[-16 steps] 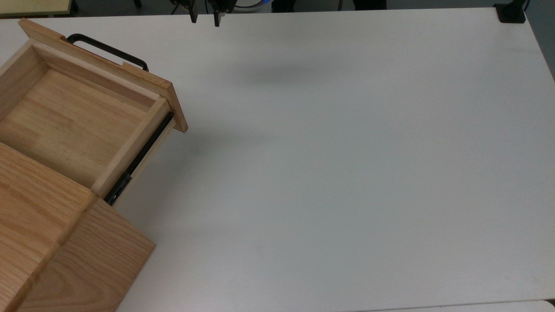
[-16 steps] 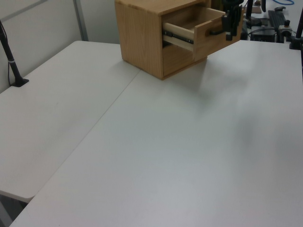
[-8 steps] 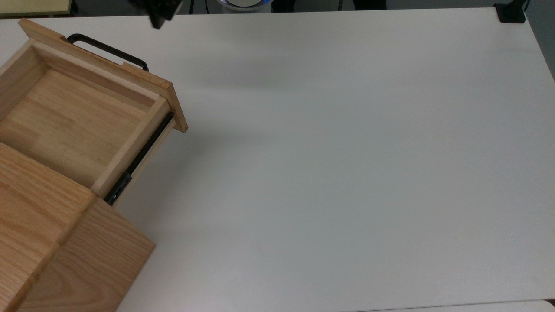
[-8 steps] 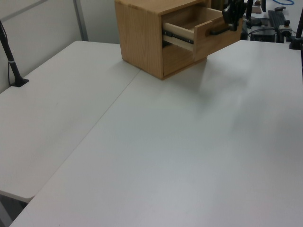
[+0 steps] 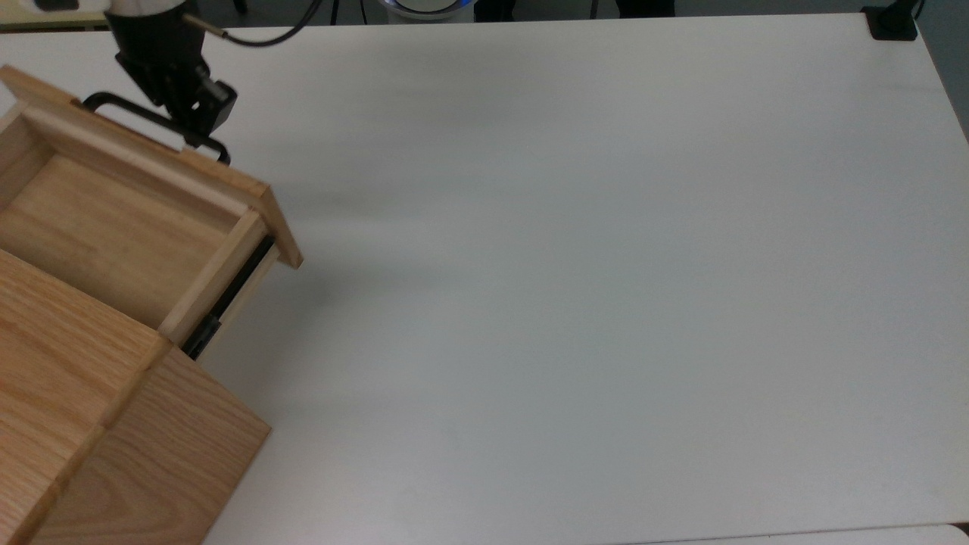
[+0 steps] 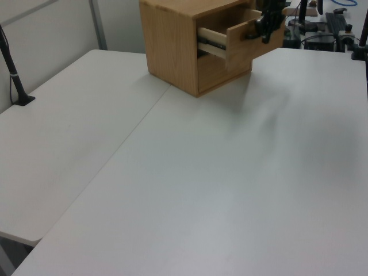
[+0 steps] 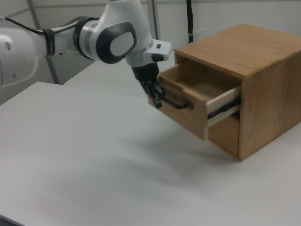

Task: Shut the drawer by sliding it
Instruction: 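Push the drawer front with the gripper into the wooden cabinet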

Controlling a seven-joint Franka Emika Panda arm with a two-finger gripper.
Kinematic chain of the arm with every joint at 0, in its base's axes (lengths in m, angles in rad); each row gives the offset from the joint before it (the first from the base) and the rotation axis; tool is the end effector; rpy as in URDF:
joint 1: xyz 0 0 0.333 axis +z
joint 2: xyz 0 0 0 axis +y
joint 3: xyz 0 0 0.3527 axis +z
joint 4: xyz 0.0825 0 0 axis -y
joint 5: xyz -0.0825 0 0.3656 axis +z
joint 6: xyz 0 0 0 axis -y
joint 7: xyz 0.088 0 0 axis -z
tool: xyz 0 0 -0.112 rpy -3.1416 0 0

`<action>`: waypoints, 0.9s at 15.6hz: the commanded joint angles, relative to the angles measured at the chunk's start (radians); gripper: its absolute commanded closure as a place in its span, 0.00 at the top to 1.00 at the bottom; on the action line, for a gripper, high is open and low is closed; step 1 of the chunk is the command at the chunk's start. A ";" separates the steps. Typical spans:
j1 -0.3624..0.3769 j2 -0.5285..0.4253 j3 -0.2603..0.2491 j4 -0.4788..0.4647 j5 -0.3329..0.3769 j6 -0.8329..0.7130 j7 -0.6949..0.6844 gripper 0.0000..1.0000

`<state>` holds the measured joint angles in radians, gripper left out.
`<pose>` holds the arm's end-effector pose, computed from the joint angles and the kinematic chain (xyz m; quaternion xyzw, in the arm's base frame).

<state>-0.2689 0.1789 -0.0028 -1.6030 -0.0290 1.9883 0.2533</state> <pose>0.6043 -0.1702 0.5779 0.9617 -0.2537 0.1029 0.0150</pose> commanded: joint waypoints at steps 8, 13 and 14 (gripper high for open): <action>-0.033 0.129 0.001 0.121 0.004 0.365 0.119 0.06; -0.030 0.185 0.001 0.138 -0.034 0.458 0.127 0.06; -0.032 0.186 0.001 0.138 -0.032 0.475 0.129 0.06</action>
<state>-0.2989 0.3285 -0.0028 -1.5008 -0.0423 2.4096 0.3584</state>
